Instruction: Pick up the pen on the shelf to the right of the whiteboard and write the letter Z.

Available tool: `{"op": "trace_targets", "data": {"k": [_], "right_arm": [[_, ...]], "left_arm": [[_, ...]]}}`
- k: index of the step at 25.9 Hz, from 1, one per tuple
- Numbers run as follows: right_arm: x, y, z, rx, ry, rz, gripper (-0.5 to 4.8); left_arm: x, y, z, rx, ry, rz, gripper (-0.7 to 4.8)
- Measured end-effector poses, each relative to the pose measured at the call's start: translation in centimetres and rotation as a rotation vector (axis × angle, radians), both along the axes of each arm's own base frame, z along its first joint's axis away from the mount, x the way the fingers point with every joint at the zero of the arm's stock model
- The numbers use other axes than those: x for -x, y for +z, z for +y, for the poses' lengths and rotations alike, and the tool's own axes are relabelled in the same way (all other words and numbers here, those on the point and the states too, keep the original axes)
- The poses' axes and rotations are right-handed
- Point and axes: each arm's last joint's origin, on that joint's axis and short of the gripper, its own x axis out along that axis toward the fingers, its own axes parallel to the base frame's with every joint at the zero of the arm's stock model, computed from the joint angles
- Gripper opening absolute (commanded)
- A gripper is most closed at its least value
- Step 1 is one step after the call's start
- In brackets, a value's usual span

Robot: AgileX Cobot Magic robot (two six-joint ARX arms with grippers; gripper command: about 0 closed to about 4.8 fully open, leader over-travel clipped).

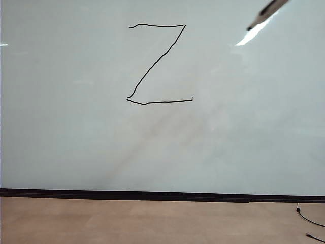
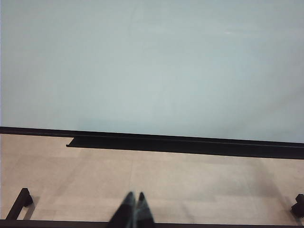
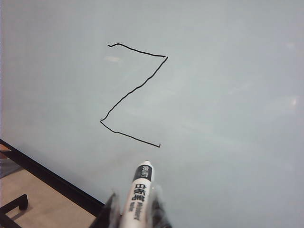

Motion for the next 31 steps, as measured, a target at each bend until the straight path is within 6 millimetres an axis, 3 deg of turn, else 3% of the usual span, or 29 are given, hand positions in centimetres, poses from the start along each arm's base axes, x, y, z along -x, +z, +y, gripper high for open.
{"op": "trace_targets", "data": {"k": [4,16,31], "right_arm": [[1.7,-1.5,-1.7,-0.045,0.006,-0.013,-0.07],[0.9,-3.9,-1.0,0.014,0.0,0.071,-0.07],[-0.1,-7.7,-0.1,-0.065,0.012,0.056,-0.07]], "left_arm": [[0.0,0.0,0.0,0.0,0.001,0.001,-0.04],[0.0,0.0,0.0,0.0,0.0,0.0,-0.04],[0.0,0.0,0.0,0.0,0.0,0.0,-0.04]]}}
